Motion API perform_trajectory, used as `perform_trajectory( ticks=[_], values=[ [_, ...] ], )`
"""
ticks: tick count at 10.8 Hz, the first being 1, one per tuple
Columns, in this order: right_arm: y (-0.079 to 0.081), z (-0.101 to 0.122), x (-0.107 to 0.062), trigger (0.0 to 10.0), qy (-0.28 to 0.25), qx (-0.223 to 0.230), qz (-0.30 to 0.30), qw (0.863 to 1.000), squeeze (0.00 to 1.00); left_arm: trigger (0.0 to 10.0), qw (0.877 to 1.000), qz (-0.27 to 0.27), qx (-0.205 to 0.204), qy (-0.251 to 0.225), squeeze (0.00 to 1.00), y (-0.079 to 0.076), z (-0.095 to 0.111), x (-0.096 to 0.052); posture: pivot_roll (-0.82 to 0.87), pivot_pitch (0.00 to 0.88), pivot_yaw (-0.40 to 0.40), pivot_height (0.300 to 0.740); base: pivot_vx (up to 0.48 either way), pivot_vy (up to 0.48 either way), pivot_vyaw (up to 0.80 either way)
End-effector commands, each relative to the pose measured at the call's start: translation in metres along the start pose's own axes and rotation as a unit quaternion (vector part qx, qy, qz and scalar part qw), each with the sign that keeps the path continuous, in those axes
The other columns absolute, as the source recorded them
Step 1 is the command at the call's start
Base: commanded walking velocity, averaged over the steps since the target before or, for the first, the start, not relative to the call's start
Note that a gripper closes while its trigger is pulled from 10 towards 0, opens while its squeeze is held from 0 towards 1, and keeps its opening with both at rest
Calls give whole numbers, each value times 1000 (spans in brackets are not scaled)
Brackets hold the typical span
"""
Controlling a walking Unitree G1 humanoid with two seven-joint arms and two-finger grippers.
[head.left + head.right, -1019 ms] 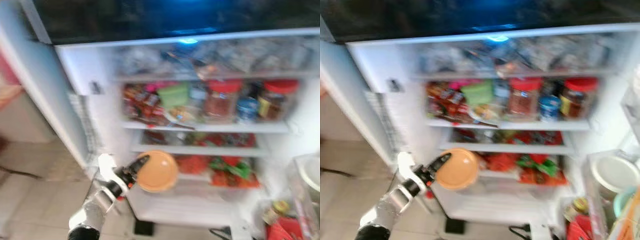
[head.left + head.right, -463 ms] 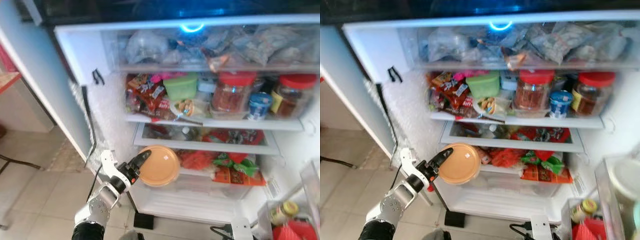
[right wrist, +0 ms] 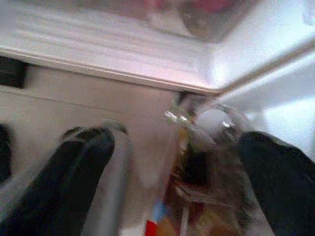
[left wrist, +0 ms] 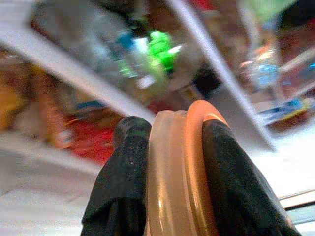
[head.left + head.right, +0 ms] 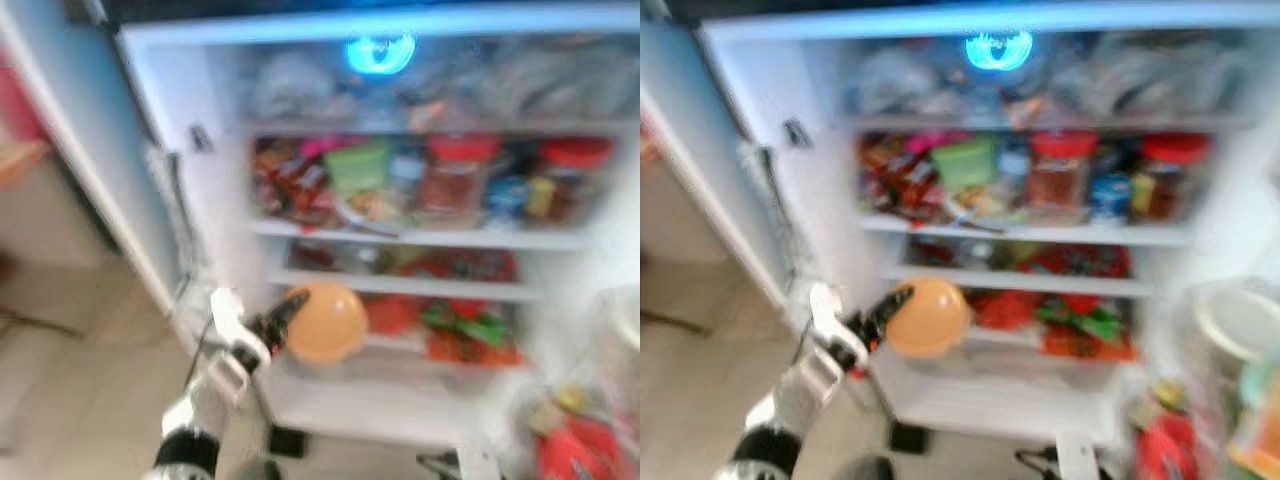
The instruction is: Restocking fridge
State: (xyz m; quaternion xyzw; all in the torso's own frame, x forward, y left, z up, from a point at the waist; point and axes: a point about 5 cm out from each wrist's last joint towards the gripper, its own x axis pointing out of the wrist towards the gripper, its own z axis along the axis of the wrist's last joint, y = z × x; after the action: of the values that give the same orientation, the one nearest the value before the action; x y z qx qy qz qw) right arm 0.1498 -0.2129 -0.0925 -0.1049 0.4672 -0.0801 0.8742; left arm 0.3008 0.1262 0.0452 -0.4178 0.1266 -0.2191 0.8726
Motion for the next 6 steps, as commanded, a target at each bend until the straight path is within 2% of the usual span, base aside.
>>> perform_trajectory(
  ticks=[1, 4, 6],
  values=[
    [5, -12, -3, 10000, 25, -3, 8, 1000, 0, 10000, 1000, 4, 22, -2, 0, -1, 8, 7, -138, 0, 86, 660, 0, 0, 0],
    [5, -13, -3, 10000, 26, -2, 9, 1000, 0, 10000, 1000, 5, 27, 12, 0, -1, 6, 14, -144, 2, 89, 660, 0, 0, 0],
    [5, -13, -3, 10000, 27, -4, 10, 1000, 0, 10000, 1000, 8, 26, 14, 0, 1, 7, 15, -139, 2, 88, 660, 242, 0, 0]
  ],
)
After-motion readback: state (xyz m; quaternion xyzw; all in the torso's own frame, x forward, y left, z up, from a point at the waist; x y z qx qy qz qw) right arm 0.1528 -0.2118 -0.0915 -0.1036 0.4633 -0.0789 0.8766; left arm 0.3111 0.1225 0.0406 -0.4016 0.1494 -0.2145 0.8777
